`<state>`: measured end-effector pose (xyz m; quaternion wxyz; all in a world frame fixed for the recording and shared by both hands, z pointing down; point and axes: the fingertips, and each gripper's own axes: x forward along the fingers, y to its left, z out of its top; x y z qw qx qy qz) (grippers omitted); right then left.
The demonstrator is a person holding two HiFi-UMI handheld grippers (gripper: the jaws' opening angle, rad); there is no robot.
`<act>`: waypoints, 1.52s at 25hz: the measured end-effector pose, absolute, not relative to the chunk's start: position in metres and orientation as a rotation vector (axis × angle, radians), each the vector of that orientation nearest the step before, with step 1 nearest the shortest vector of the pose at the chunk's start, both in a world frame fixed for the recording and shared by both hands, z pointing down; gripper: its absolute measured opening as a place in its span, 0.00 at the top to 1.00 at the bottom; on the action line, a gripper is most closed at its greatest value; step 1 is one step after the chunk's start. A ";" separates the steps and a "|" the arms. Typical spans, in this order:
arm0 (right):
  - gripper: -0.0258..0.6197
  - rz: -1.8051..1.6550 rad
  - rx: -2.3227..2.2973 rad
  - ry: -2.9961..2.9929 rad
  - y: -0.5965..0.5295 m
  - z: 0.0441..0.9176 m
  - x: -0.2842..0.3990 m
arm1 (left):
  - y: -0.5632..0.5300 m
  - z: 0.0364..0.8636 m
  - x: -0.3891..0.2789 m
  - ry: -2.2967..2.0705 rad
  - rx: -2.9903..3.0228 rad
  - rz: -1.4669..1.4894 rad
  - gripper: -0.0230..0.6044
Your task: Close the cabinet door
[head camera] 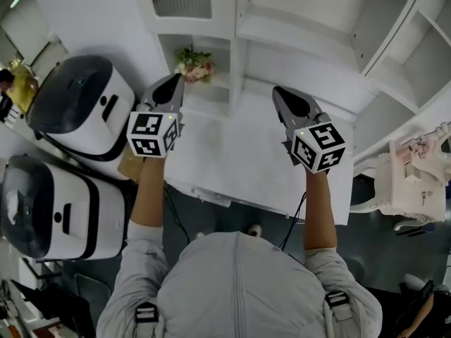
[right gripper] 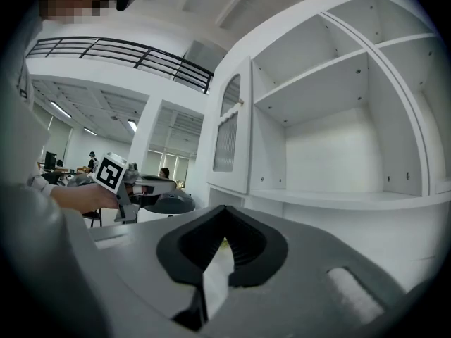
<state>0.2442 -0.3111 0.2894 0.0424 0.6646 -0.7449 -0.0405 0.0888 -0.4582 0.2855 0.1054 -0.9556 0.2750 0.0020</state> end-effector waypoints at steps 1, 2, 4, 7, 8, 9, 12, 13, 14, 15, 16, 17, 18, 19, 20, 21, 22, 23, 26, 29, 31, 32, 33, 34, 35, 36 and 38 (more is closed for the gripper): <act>0.96 -0.125 2.022 -2.285 -0.312 0.290 0.240 | -0.456 0.288 0.082 0.817 -2.809 -0.008 0.94; 0.96 -0.130 2.009 -2.289 -0.315 0.290 0.236 | -0.454 0.290 0.075 0.824 -2.803 -0.017 0.94; 0.96 -0.149 1.983 -2.293 -0.320 0.290 0.228 | -0.452 0.292 0.063 0.833 -2.803 -0.021 0.94; 0.96 -0.173 1.960 -2.318 -0.326 0.285 0.215 | -0.448 0.293 0.049 0.837 -2.800 -0.029 0.94; 0.96 -0.180 1.953 -2.332 -0.327 0.283 0.211 | -0.446 0.293 0.044 0.841 -2.797 -0.029 0.94; 0.96 -0.188 1.947 -2.343 -0.328 0.281 0.207 | -0.444 0.293 0.039 0.848 -2.794 -0.027 0.94; 0.96 -0.212 1.929 -2.366 -0.331 0.275 0.197 | -0.441 0.290 0.023 0.885 -2.775 -0.024 0.94; 0.96 -0.218 1.919 -2.373 -0.331 0.274 0.194 | -0.439 0.289 0.018 0.896 -2.762 -0.028 0.94; 0.96 -0.224 1.906 -2.379 -0.332 0.273 0.191 | -0.437 0.288 0.015 0.904 -2.753 -0.031 0.94; 0.96 -0.229 1.894 -2.383 -0.332 0.273 0.188 | -0.436 0.287 0.013 0.907 -2.748 -0.029 0.94; 0.96 -0.234 1.883 -2.384 -0.332 0.272 0.185 | -0.434 0.286 0.012 0.907 -2.749 -0.023 0.94; 0.96 -0.240 1.874 -2.382 -0.333 0.273 0.182 | -0.433 0.285 0.011 0.905 -2.751 -0.017 0.94; 0.96 -0.245 1.868 -2.377 -0.334 0.273 0.180 | -0.431 0.285 0.010 0.902 -2.753 -0.012 0.94; 0.96 -0.251 1.865 -2.370 -0.334 0.273 0.178 | -0.429 0.284 0.011 0.897 -2.753 -0.011 0.94; 0.96 -0.257 1.863 -2.361 -0.335 0.273 0.178 | -0.427 0.284 0.012 0.892 -2.751 -0.014 0.94; 0.96 -0.261 1.862 -2.354 -0.335 0.273 0.177 | -0.426 0.285 0.013 0.887 -2.746 -0.021 0.94; 0.96 -0.264 1.861 -2.349 -0.335 0.273 0.178 | -0.424 0.285 0.015 0.881 -2.741 -0.031 0.94; 0.96 -0.265 1.862 -2.347 -0.335 0.273 0.178 | -0.423 0.287 0.017 0.875 -2.736 -0.042 0.94; 0.96 -0.254 1.872 -2.352 -0.336 0.274 0.180 | -0.422 0.290 0.022 0.857 -2.741 -0.058 0.94; 0.96 -0.243 1.876 -2.354 -0.335 0.276 0.181 | -0.420 0.292 0.023 0.849 -2.743 -0.063 0.94; 0.96 -0.244 1.873 -2.347 -0.335 0.277 0.181 | -0.419 0.291 0.024 0.844 -2.742 -0.058 0.94; 0.96 -0.245 1.871 -2.343 -0.335 0.278 0.181 | -0.418 0.291 0.024 0.841 -2.742 -0.056 0.94; 0.96 -0.245 1.869 -2.341 -0.335 0.278 0.181 | -0.418 0.291 0.025 0.838 -2.744 -0.054 0.94; 0.96 -0.244 1.868 -2.339 -0.335 0.278 0.181 | -0.417 0.291 0.026 0.835 -2.747 -0.053 0.94; 0.96 -0.244 1.867 -2.338 -0.335 0.279 0.181 | -0.417 0.292 0.027 0.832 -2.752 -0.052 0.94; 0.96 -0.243 1.866 -2.339 -0.335 0.279 0.181 | -0.416 0.293 0.028 0.830 -2.757 -0.051 0.94; 0.96 -0.239 1.868 -2.340 -0.335 0.279 0.182 | -0.416 0.294 0.027 0.830 -2.765 -0.048 0.94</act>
